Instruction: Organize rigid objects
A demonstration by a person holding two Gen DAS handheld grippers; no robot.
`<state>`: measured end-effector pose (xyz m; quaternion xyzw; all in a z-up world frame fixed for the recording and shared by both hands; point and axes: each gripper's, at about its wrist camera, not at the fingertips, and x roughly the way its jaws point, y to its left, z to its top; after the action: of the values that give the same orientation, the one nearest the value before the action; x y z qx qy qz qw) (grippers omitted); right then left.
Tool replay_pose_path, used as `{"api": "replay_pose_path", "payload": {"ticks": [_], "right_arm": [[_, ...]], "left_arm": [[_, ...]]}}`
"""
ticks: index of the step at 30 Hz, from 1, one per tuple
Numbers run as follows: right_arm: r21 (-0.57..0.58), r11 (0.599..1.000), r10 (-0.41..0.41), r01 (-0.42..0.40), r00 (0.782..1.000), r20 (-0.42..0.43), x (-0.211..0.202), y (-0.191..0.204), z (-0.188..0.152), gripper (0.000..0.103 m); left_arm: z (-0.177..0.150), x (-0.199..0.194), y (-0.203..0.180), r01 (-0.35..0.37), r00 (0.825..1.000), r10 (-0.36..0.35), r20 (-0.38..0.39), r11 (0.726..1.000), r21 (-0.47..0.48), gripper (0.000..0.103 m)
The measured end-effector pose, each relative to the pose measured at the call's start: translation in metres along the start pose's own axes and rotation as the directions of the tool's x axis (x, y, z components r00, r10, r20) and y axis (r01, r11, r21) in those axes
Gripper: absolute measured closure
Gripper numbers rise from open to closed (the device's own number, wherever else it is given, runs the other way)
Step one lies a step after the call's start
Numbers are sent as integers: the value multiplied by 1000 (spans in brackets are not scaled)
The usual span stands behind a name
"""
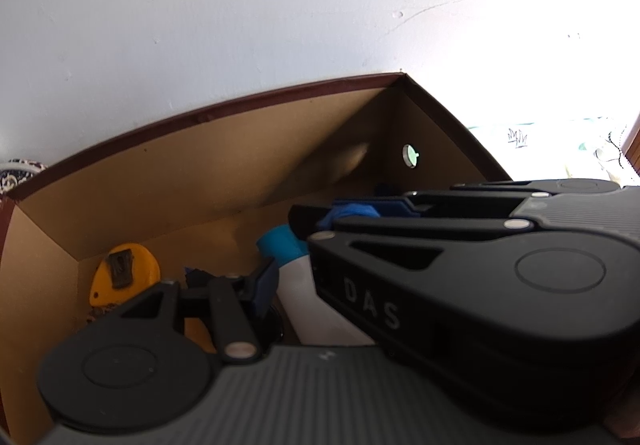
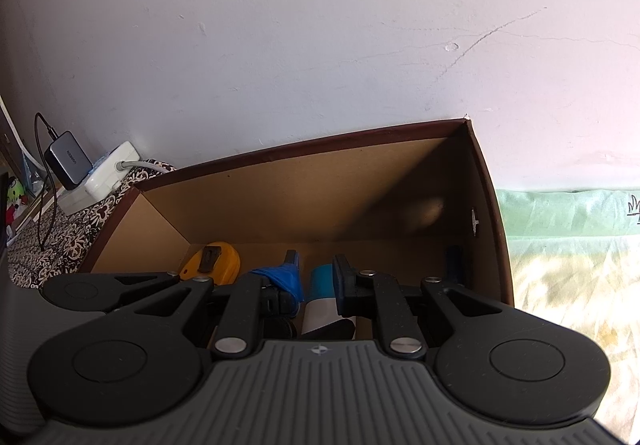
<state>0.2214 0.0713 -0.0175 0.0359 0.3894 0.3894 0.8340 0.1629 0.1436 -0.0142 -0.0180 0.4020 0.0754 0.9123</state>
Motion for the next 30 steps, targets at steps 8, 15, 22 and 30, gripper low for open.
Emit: {"api": "replay_pose_path", "payload": {"ticks": [8, 15, 22, 30], "right_arm": [[-13, 998, -57, 58, 997, 54, -10, 6, 3, 97], [-42, 998, -35, 41, 991, 130, -40, 16, 5, 96], [-8, 999, -35, 37, 985, 167, -71, 12, -1, 94], [-5, 999, -35, 36, 978, 206, -107, 12, -9, 92]], "left_arm": [[1, -15, 7, 11, 999, -10, 39, 999, -30, 47], [-3, -48, 13, -5, 997, 9, 74, 998, -56, 46], [-18, -76, -1, -29, 996, 31, 83, 999, -19, 43], [-31, -106, -14, -19, 993, 23, 114, 999, -31, 40]]}}
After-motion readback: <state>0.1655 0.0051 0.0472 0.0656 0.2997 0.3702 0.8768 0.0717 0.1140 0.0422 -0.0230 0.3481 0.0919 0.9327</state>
